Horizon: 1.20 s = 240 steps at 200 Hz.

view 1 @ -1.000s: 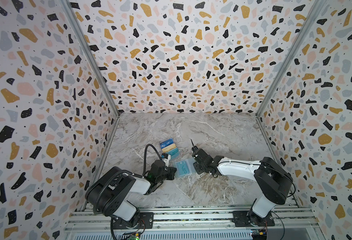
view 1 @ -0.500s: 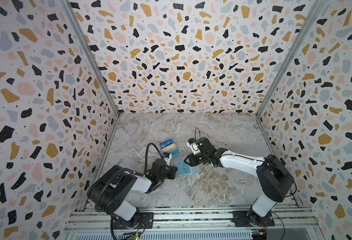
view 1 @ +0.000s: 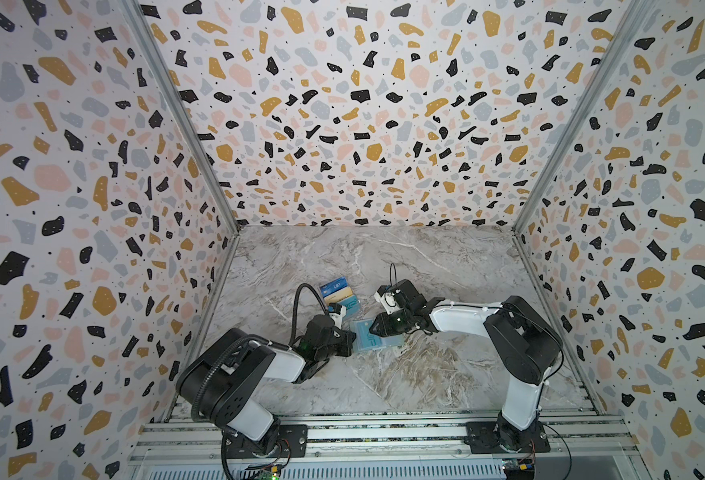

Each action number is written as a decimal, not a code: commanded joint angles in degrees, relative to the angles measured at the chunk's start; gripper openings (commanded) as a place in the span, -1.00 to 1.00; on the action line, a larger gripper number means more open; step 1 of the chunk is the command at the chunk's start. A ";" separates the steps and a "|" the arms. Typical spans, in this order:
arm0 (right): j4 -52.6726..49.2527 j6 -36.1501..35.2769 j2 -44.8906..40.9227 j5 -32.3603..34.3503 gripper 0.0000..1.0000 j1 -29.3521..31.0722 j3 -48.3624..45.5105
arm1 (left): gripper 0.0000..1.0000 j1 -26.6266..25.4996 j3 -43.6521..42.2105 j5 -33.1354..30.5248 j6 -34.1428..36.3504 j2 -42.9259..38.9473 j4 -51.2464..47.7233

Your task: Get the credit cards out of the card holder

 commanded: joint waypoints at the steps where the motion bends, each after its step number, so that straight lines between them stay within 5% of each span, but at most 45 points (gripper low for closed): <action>1: -1.22 0.91 -0.19 0.54 -0.34 -0.23 0.55 | -1.00 -0.18 -0.27 0.08 0.90 0.81 -1.38; 62: 3.92 3.78 -0.32 -6.14 -0.42 -0.96 -2.07 | -1.00 -0.18 0.00 0.60 0.82 1.70 -1.19; 149: 28.71 19.15 -0.39 -22.79 -0.47 -4.60 -10.33 | -1.00 -0.18 -1.22 0.83 0.83 0.79 -2.08; 240: 29.83 18.24 3.05 -27.23 -0.47 -4.41 -9.22 | -1.00 -0.18 -0.61 0.73 1.15 1.18 -2.91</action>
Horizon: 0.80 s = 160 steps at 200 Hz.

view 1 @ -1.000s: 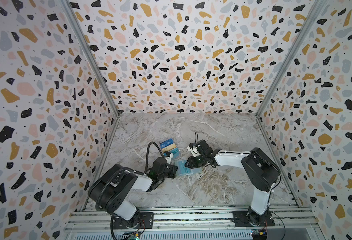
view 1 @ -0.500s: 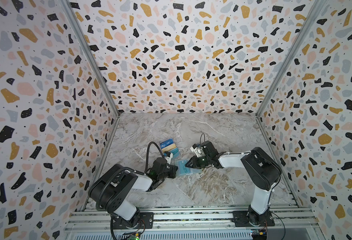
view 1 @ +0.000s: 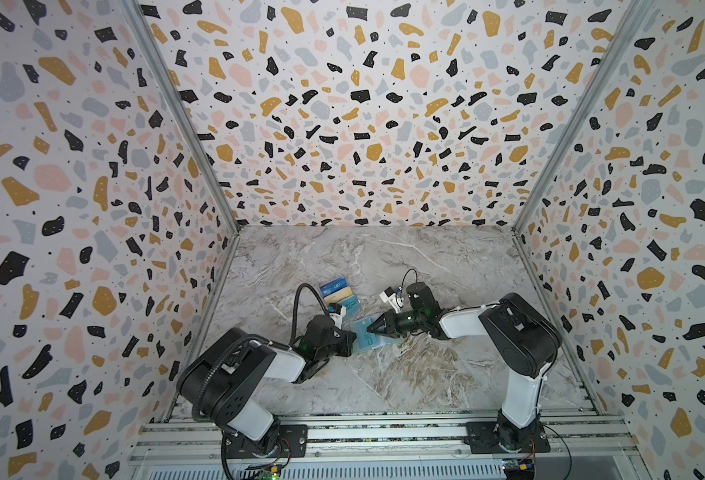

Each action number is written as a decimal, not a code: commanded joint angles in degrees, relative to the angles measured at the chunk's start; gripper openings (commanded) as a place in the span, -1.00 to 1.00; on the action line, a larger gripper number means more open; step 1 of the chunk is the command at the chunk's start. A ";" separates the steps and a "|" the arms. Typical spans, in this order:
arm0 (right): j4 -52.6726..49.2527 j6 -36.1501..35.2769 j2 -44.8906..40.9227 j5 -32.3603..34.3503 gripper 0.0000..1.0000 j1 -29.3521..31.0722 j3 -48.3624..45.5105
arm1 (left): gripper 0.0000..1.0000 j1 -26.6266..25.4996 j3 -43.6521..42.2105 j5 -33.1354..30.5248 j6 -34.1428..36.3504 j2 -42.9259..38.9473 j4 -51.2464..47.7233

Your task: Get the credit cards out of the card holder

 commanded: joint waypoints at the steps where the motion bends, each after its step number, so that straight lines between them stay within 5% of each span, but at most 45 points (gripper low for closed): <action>1: 1.42 0.16 0.76 -3.06 -0.47 0.58 1.45 | -1.00 -0.18 -0.59 0.65 0.90 0.94 -3.19; 160: 2.39 0.24 3.49 -3.44 -0.42 1.02 2.02 | -1.00 -0.18 -1.52 -0.36 0.41 1.09 -2.80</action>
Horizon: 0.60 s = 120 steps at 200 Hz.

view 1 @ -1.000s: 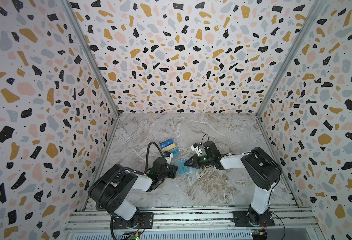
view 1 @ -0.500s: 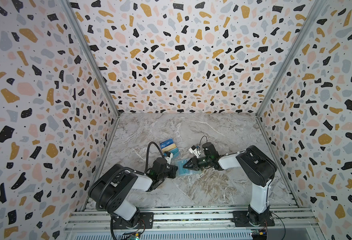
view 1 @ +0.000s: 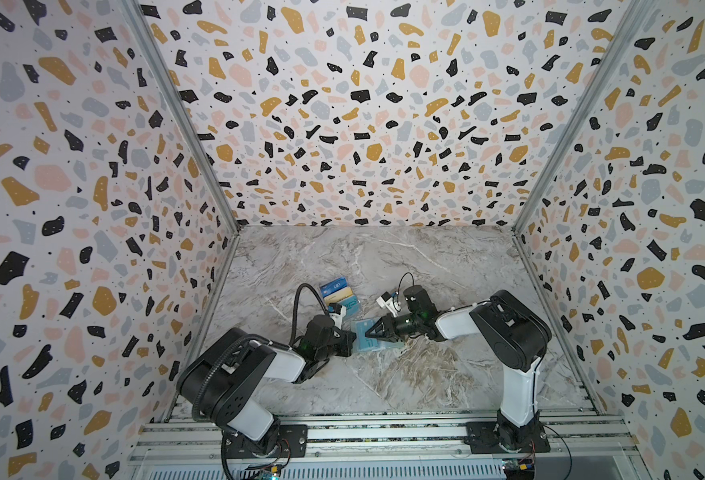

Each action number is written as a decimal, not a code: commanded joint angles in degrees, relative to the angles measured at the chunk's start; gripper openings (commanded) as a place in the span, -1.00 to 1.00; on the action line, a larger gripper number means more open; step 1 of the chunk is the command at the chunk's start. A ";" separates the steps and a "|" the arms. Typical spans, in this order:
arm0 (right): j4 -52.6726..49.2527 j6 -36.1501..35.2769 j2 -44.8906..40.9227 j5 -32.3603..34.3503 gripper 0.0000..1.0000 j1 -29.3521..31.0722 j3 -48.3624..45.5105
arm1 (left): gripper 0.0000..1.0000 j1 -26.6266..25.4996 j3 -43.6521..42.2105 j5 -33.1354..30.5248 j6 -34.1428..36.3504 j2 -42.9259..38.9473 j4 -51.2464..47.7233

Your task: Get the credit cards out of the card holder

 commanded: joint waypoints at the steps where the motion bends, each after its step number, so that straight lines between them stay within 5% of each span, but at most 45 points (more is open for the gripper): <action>1: 0.71 0.13 0.25 -0.80 -0.43 0.66 1.59 | -1.00 -0.18 -1.49 -0.30 0.39 1.04 -2.81; 120: 0.74 -2.77 -1.59 -2.74 -0.47 -0.07 0.80 | -1.00 -0.18 -0.82 -1.99 0.20 2.21 -3.89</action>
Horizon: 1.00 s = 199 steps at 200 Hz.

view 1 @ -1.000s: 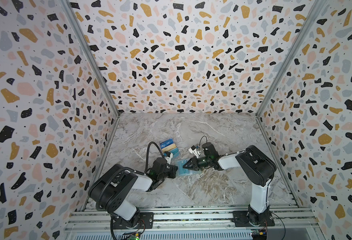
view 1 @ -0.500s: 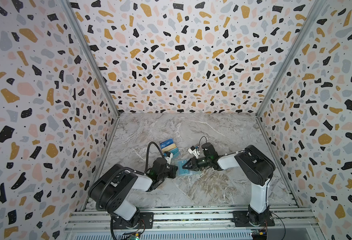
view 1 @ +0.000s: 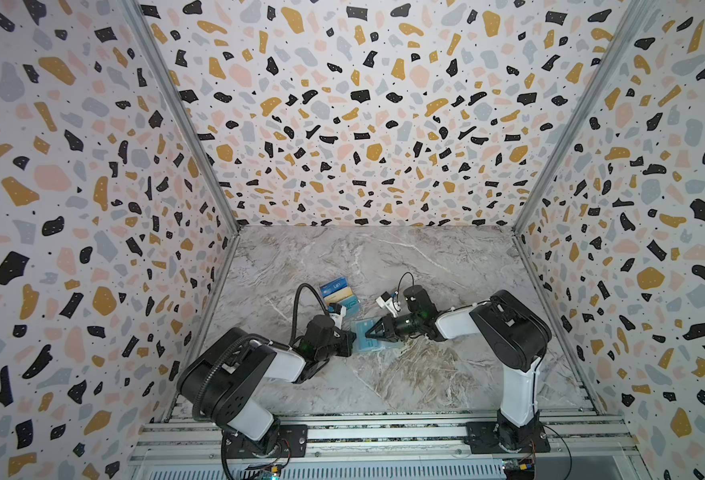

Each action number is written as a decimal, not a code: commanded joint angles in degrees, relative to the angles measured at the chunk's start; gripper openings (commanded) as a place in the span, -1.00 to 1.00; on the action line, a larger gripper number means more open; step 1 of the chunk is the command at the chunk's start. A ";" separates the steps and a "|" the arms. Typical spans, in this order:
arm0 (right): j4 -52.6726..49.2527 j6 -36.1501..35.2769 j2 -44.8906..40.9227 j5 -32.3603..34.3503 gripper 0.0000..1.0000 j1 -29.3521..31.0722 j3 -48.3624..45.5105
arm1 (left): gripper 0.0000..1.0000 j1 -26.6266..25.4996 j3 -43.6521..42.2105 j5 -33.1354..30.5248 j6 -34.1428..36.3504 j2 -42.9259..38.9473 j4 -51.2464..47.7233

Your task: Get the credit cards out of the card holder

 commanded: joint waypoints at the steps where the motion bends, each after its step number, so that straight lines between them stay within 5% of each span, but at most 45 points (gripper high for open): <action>1: 0.80 -1.23 -1.59 -2.19 -0.47 -0.08 0.80 | -1.00 -0.18 -0.78 -1.48 0.21 2.01 -4.13; 199: 5.85 1.21 -4.76 -4.46 -0.52 -2.73 -4.21 | -1.00 -0.18 -1.40 -3.95 -0.61 1.36 -4.87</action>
